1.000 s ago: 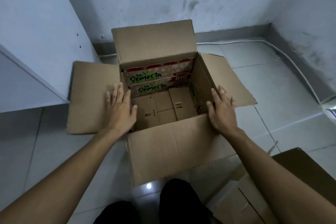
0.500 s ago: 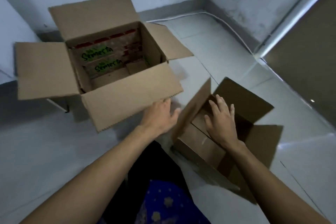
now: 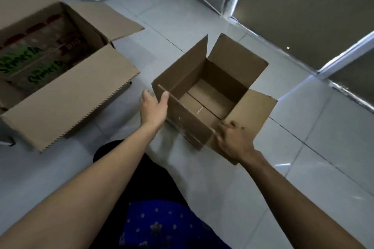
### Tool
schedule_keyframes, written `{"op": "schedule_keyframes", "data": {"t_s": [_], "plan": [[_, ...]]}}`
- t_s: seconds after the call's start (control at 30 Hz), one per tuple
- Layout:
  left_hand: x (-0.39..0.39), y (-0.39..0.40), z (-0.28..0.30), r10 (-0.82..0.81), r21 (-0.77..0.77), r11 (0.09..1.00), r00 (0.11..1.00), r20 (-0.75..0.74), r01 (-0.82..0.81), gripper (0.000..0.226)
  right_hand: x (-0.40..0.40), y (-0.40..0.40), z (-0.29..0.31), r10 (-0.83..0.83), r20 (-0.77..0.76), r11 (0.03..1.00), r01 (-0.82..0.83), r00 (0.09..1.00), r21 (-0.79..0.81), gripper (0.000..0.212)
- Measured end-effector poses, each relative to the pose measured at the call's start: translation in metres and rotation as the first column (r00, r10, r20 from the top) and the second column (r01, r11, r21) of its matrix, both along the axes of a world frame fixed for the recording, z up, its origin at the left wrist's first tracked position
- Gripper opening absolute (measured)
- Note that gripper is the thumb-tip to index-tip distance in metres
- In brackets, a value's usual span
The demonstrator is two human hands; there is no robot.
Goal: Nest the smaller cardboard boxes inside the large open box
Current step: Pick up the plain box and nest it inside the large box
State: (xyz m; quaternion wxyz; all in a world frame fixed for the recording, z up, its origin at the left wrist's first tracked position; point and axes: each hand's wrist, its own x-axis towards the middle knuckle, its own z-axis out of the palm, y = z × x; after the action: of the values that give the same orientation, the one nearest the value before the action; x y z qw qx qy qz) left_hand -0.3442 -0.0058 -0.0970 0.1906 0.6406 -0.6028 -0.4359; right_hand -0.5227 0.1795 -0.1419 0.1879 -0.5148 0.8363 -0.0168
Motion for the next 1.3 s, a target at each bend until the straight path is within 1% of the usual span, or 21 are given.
{"op": "schedule_keyframes", "data": {"t_s": [0.03, 0.07, 0.1, 0.17, 0.3, 0.37, 0.43, 0.47, 0.5, 0.53, 0.57, 0.63, 0.67, 0.73, 0.8, 0.83, 0.9, 1.0, 1.1, 1.2, 1.3], "plan": [[-0.007, 0.014, -0.002, 0.048, 0.098, 0.994, 0.996, -0.076, -0.04, 0.084, 0.006, 0.002, -0.006, 0.088, -0.013, 0.996, -0.088, 0.996, 0.027, 0.048], [-0.015, 0.033, -0.006, 0.057, 0.18, 0.983, 0.991, -0.12, -0.034, 0.095, 0.011, 0.003, -0.012, 0.132, 0.003, 0.989, -0.131, 0.991, 0.067, 0.051], [-0.023, 0.054, -0.011, 0.045, 0.24, 0.971, 0.989, -0.138, -0.01, 0.104, 0.017, 0.003, -0.016, 0.149, 0.028, 0.983, -0.151, 0.988, 0.105, 0.054], [-0.033, 0.086, -0.017, 0.008, 0.292, 0.956, 0.991, -0.13, 0.031, 0.115, 0.028, -0.004, -0.02, 0.207, 0.038, 0.967, -0.211, 0.978, 0.142, 0.056], [-0.058, 0.089, -0.016, -0.02, 0.275, 0.961, 0.999, -0.048, 0.033, 0.126, 0.037, -0.005, -0.023, 0.265, -0.03, 0.958, -0.259, 0.964, 0.12, 0.057], [-0.062, 0.073, -0.012, -0.127, 0.205, 0.973, 0.989, 0.071, 0.11, 0.126, 0.038, -0.004, -0.02, 0.25, 0.01, 0.965, -0.25, 0.968, 0.084, 0.053], [-0.062, 0.057, -0.008, -0.221, 0.136, 0.972, 0.948, 0.228, 0.193, 0.113, 0.035, -0.004, -0.014, 0.242, 0.127, 0.968, -0.248, 0.962, 0.034, 0.042], [-0.062, 0.05, -0.006, -0.241, 0.117, 0.969, 0.93, 0.278, 0.217, 0.106, 0.031, -0.005, -0.01, 0.223, 0.218, 0.974, -0.228, 0.95, -0.002, 0.038], [-0.06, 0.044, -0.005, -0.248, 0.11, 0.968, 0.919, 0.305, 0.225, 0.1, 0.026, -0.006, -0.005, 0.176, 0.302, 0.984, -0.172, 0.937, -0.04, 0.041], [-0.058, 0.036, -0.004, -0.246, 0.11, 0.969, 0.916, 0.318, 0.222, 0.094, 0.02, -0.007, 0.0, 0.095, 0.348, 0.994, -0.069, 0.933, -0.088, 0.047], [-0.055, 0.029, -0.003, -0.238, 0.107, 0.971, 0.915, 0.326, 0.214, 0.09, 0.011, -0.008, 0.005, -0.002, 0.318, 0.984, 0.059, 0.948, -0.17, 0.051], [-0.045, 0.013, -0.003, -0.241, 0.082, 0.97, 0.906, 0.347, 0.227, 0.079, -0.011, -0.012, 0.013, -0.216, 0.078, 0.895, 0.229, 0.973, -0.382, 0.056], [-0.04, 0.006, -0.003, -0.254, 0.065, 0.967, 0.897, 0.362, 0.247, 0.074, -0.024, -0.012, 0.018, -0.339, -0.035, 0.852, 0.291, 0.94, -0.436, 0.061], [-0.033, -0.003, -0.004, -0.287, 0.037, 0.954, 0.873, 0.394, 0.297, 0.067, -0.05, -0.008, 0.023, -0.557, -0.13, 0.779, 0.461, 0.82, -0.424, 0.079], [-0.03, -0.005, -0.005, -0.317, 0.01, 0.939, 0.856, 0.408, 0.343, 0.063, -0.065, -0.002, 0.023, -0.682, -0.103, 0.713, 0.628, 0.724, -0.311, 0.096], [-0.03, -0.004, -0.005, -0.325, -0.008, 0.933, 0.852, 0.411, 0.36, 0.062, -0.07, 0.002, 0.022, -0.713, -0.086, 0.69, 0.675, 0.696, -0.263, 0.1], [-0.029, -0.001, -0.006, -0.326, -0.056, 0.924, 0.857, 0.4, 0.377, 0.064, -0.076, 0.01, 0.021, -0.715, -0.068, 0.686, 0.678, 0.696, -0.263, 0.099], [-0.029, -0.003, 0.004, -0.321, -0.135, 0.915, 0.888, 0.328, 0.381, 0.072, -0.081, 0.012, 0.034, -0.626, 0.052, 0.696, 0.588, 0.778, -0.413, 0.075], [-0.029, -0.018, 0.033, -0.32, -0.23, 0.892, 0.903, 0.287, 0.39, 0.087, -0.084, 0.0, 0.056, -0.618, 0.132, 0.621, 0.584, 0.775, -0.523, 0.056], [-0.025, -0.043, 0.072, -0.301, -0.342, 0.854, 0.909, 0.289, 0.392, 0.087, -0.09, -0.025, 0.091, -0.615, 0.12, 0.583, 0.552, 0.779, -0.596, 0.053], [-0.022, -0.068, 0.117, -0.259, -0.442, 0.828, 0.934, 0.245, 0.345, 0.084, -0.094, -0.053, 0.133, -0.585, 0.077, 0.564, 0.473, 0.807, -0.677, 0.051]]}}
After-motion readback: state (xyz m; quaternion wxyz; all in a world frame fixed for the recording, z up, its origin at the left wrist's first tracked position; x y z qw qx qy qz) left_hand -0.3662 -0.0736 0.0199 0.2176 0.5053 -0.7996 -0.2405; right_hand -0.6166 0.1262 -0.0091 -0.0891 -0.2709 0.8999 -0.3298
